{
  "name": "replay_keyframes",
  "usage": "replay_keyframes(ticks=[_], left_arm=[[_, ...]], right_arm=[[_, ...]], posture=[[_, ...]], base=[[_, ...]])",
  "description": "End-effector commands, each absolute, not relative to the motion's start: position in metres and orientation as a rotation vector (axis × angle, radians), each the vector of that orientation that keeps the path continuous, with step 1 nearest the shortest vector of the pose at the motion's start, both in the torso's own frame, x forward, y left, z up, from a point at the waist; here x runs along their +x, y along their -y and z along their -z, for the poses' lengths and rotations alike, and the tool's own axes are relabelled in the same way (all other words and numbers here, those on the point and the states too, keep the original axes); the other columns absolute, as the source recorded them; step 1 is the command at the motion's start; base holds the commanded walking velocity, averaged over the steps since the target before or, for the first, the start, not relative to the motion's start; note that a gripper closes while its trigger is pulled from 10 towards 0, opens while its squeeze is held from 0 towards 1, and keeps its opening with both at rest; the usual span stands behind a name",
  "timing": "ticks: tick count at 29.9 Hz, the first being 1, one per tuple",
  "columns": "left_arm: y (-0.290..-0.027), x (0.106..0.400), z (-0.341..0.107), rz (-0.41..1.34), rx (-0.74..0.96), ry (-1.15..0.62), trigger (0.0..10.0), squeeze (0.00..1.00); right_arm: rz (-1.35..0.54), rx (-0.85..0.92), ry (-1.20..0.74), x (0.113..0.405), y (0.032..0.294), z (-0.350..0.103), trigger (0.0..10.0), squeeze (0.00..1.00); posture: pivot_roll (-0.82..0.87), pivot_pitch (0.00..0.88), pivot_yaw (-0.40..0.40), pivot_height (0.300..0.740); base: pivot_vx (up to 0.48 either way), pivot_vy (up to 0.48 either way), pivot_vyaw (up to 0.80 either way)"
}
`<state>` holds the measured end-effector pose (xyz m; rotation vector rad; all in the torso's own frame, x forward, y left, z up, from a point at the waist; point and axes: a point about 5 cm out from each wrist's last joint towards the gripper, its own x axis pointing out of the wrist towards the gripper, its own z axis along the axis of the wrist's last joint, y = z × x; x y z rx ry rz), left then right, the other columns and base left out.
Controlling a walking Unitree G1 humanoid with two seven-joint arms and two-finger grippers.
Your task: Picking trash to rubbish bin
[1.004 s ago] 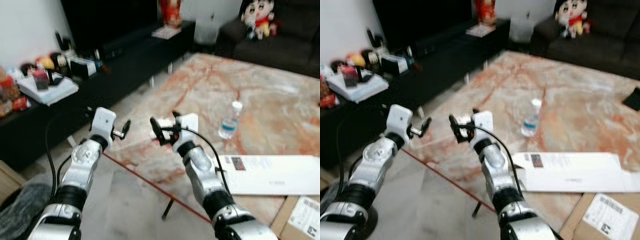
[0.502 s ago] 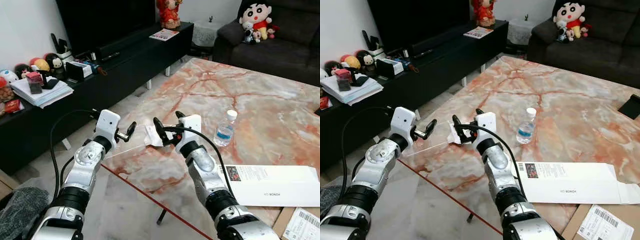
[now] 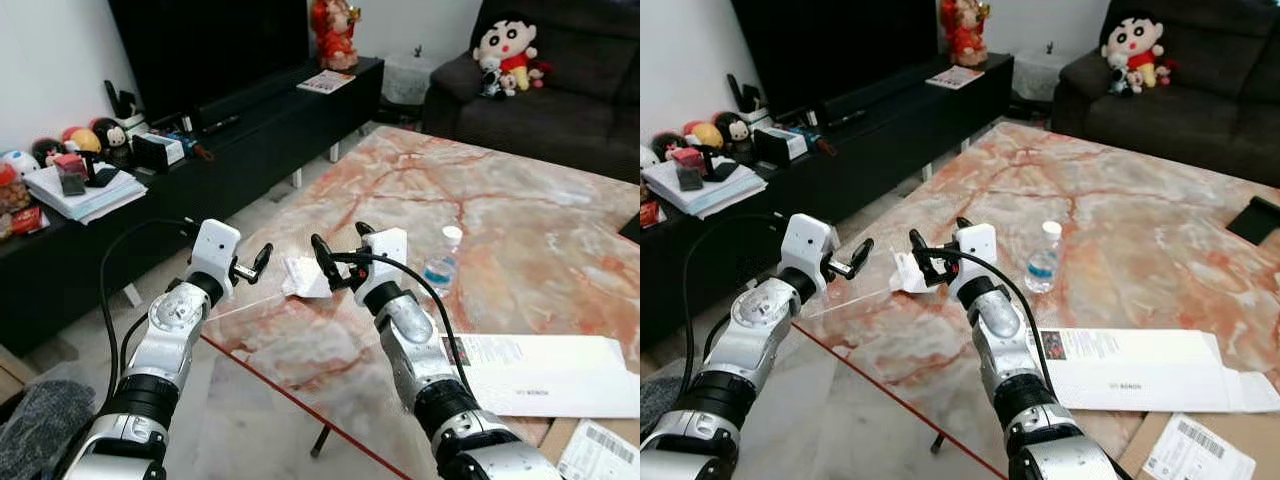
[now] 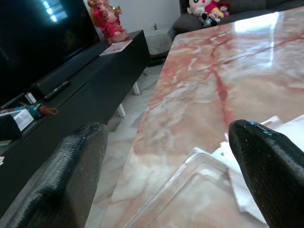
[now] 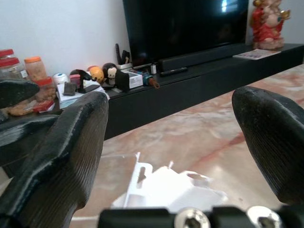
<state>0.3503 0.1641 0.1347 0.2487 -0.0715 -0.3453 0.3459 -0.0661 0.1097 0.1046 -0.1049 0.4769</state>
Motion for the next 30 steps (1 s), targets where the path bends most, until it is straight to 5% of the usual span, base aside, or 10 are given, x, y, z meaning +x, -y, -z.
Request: replay_keyframes(ticks=[1,19,30], left_arm=[[-0.1643,0.3499,-0.1346,0.347,0.246,0.064,10.0,0.00],[-0.1639,0.3493,-0.1353,0.351,0.247,0.068,10.0,0.00],[-0.1558,0.3434,-0.1320,0.435,0.231,0.053,10.0,0.00]], right_arm=[[-0.480,0.103,0.123,0.3476,0.0649,-0.1148,10.0,0.00],[-0.481,0.101,0.120,0.3474,0.0644,-0.1141,10.0,0.00],[-0.481,0.100,0.117,0.3472,0.0647,-0.1132,10.0,0.00]], posture=[[0.06,0.000,0.013,0.740],[0.06,0.000,0.013,0.740],[0.06,0.000,0.015,0.740]], base=[[0.326,0.000,0.00],[0.329,0.000,0.00],[0.000,0.000,0.00]])
